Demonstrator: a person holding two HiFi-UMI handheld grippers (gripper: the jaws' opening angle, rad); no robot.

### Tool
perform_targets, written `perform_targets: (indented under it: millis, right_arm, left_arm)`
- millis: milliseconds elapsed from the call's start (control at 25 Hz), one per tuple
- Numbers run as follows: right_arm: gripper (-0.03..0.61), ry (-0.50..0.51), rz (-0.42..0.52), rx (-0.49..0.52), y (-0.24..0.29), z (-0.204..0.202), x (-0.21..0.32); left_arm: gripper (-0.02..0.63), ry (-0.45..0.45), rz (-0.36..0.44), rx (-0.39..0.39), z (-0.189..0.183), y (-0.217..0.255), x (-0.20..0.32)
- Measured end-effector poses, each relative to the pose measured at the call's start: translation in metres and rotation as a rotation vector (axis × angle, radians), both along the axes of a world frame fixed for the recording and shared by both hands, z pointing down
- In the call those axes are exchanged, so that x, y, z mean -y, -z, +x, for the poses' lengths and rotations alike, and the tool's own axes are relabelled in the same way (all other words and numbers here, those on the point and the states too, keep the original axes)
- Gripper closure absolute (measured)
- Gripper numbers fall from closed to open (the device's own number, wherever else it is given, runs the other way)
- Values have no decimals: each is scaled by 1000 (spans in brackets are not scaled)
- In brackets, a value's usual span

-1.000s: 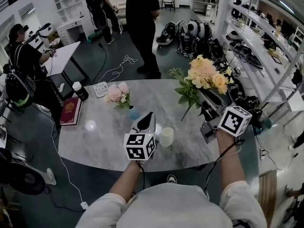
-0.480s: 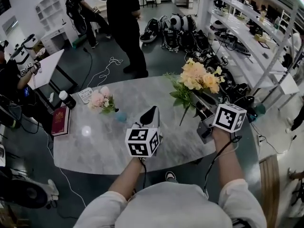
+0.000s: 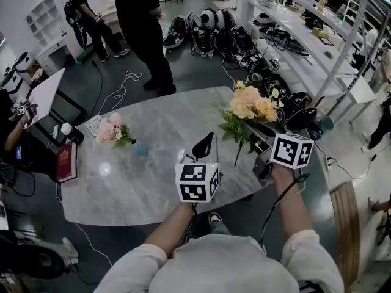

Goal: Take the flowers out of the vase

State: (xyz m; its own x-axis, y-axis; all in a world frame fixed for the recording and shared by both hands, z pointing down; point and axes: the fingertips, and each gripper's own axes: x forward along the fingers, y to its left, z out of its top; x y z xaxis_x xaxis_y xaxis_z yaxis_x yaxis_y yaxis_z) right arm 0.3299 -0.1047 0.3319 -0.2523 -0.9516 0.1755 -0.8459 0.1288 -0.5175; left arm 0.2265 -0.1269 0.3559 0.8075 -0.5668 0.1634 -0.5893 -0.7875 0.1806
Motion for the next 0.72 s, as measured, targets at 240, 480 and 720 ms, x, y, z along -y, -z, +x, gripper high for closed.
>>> perform_targets:
  millis: [240, 480, 720]
  right_arm:
    - [479, -19, -83, 35, -40, 13, -13]
    - [480, -1, -165, 69, -79, 19, -21]
    - [480, 30, -241, 94, -119, 15, -20]
  left_arm:
    - [604, -6, -67, 30, 18, -36, -19]
    - [604, -3, -108, 71, 32, -72, -34]
    - [604, 18, -177, 122, 33, -113, -44]
